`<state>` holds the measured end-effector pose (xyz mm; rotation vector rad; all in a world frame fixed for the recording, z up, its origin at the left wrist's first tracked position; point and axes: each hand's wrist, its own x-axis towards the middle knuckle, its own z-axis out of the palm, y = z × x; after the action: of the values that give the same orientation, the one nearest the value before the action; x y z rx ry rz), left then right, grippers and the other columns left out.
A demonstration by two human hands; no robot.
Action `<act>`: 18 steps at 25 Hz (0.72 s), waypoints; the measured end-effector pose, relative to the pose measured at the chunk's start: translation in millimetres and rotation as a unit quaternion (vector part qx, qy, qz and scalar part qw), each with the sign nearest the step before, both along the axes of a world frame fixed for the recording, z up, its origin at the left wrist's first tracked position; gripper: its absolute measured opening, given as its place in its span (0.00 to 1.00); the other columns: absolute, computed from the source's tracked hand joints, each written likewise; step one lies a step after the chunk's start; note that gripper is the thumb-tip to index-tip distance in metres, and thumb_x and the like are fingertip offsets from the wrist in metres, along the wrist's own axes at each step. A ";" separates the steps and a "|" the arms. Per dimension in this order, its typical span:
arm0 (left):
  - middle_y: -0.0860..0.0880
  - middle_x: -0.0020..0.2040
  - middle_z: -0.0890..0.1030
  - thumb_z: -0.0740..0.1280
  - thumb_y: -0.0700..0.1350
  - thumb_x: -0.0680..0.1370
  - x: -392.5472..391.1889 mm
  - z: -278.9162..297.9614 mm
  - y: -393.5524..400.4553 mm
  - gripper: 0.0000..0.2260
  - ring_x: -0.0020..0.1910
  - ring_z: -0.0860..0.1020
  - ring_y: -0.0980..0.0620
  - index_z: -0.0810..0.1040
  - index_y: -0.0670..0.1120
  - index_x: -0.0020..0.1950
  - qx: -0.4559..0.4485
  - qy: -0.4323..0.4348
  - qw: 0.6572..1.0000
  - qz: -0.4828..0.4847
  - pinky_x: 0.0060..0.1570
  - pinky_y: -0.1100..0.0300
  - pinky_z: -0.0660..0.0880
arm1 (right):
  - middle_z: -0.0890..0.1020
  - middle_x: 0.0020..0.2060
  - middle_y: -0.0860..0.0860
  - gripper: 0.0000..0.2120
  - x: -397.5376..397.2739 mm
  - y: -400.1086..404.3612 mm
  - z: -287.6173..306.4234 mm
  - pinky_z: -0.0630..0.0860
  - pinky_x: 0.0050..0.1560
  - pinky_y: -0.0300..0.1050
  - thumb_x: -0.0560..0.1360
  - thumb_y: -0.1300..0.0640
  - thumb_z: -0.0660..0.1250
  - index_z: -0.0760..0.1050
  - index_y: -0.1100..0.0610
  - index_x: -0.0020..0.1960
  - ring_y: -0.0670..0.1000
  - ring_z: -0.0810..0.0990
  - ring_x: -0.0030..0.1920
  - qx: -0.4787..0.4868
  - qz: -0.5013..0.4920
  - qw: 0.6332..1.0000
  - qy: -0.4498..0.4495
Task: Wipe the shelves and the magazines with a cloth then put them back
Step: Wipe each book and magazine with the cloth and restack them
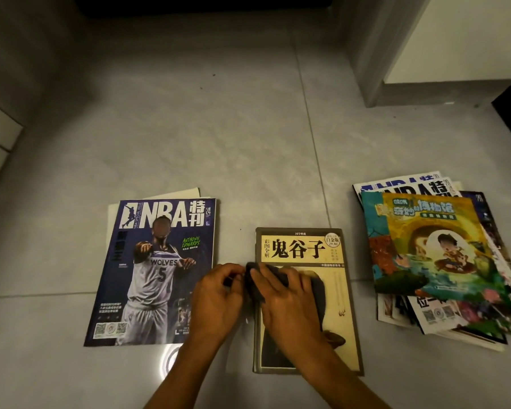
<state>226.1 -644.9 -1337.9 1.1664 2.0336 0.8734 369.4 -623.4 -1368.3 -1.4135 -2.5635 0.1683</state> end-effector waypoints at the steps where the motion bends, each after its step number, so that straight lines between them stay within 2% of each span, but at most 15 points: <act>1: 0.62 0.42 0.78 0.66 0.41 0.78 0.0 -0.5 0.5 0.09 0.42 0.76 0.67 0.78 0.56 0.47 -0.004 0.000 1.000 -0.002 0.39 0.78 0.69 | 0.83 0.54 0.51 0.35 -1.1 4.6 -0.6 0.78 0.52 0.57 0.56 0.51 0.82 0.78 0.51 0.62 0.58 0.81 0.52 -0.002 0.007 1.000 -0.001; 6: 0.60 0.44 0.78 0.67 0.39 0.77 2.3 -5.3 -10.4 0.09 0.43 0.76 0.66 0.79 0.54 0.48 -0.011 -0.008 1.000 0.010 0.43 0.76 0.68 | 0.82 0.57 0.51 0.26 -27.9 82.7 -0.1 0.72 0.54 0.55 0.69 0.57 0.73 0.74 0.52 0.67 0.58 0.75 0.57 -0.023 -0.047 0.998 0.027; 8: 0.59 0.45 0.79 0.67 0.39 0.77 0.6 -7.3 -13.9 0.09 0.44 0.76 0.65 0.79 0.55 0.48 -0.015 -0.012 1.000 0.017 0.46 0.73 0.70 | 0.82 0.58 0.51 0.27 -28.2 77.4 -0.6 0.73 0.54 0.55 0.69 0.57 0.74 0.74 0.52 0.67 0.58 0.75 0.57 -0.023 -0.053 0.997 0.046; 10: 0.59 0.45 0.79 0.66 0.39 0.77 -1.8 -7.4 -12.9 0.11 0.45 0.76 0.64 0.77 0.57 0.47 -0.017 -0.018 1.000 0.018 0.48 0.70 0.72 | 0.81 0.58 0.50 0.30 -13.8 57.1 -3.8 0.75 0.52 0.55 0.64 0.55 0.78 0.75 0.51 0.65 0.57 0.77 0.55 0.007 -0.017 0.999 0.037; 12: 0.60 0.45 0.79 0.66 0.39 0.77 -3.4 -7.9 -8.2 0.12 0.46 0.77 0.64 0.77 0.58 0.46 -0.021 -0.033 0.999 0.020 0.47 0.70 0.72 | 0.81 0.58 0.50 0.32 15.5 59.6 -6.7 0.75 0.52 0.58 0.63 0.55 0.79 0.75 0.51 0.66 0.58 0.78 0.55 0.032 -0.015 0.998 0.046; 14: 0.60 0.45 0.79 0.66 0.40 0.78 -1.6 -6.1 -4.3 0.11 0.46 0.77 0.64 0.77 0.58 0.47 -0.023 -0.049 0.998 0.031 0.45 0.73 0.70 | 0.80 0.59 0.53 0.29 45.8 80.8 -9.0 0.72 0.56 0.62 0.68 0.57 0.76 0.73 0.52 0.67 0.61 0.76 0.58 -0.004 -0.099 0.993 0.057; 16: 0.62 0.44 0.78 0.66 0.41 0.78 4.0 -3.1 -3.4 0.10 0.45 0.76 0.65 0.77 0.58 0.47 -0.021 -0.053 0.998 0.035 0.42 0.75 0.69 | 0.76 0.63 0.55 0.27 54.3 89.5 -7.6 0.68 0.60 0.62 0.72 0.56 0.72 0.71 0.52 0.69 0.63 0.71 0.62 -0.042 -0.217 0.974 0.056; 17: 0.63 0.44 0.77 0.66 0.41 0.78 6.8 -1.6 -4.5 0.11 0.45 0.76 0.65 0.76 0.59 0.46 -0.019 -0.055 0.998 0.036 0.41 0.75 0.69 | 0.74 0.65 0.55 0.27 44.0 82.7 -7.0 0.67 0.61 0.62 0.72 0.55 0.72 0.71 0.52 0.69 0.62 0.70 0.63 -0.044 -0.248 0.967 0.041; 18: 0.63 0.44 0.77 0.66 0.41 0.78 9.9 -1.0 -6.6 0.11 0.45 0.76 0.65 0.76 0.60 0.45 -0.018 -0.058 0.998 0.034 0.41 0.74 0.69 | 0.73 0.64 0.55 0.27 29.6 71.6 -5.9 0.68 0.61 0.61 0.71 0.54 0.73 0.71 0.52 0.69 0.62 0.71 0.62 -0.035 -0.239 0.970 0.027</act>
<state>236.0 -651.5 -1338.9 1.0079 1.9956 0.9116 399.0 -551.8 -1374.3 -1.9695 -2.1149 0.2141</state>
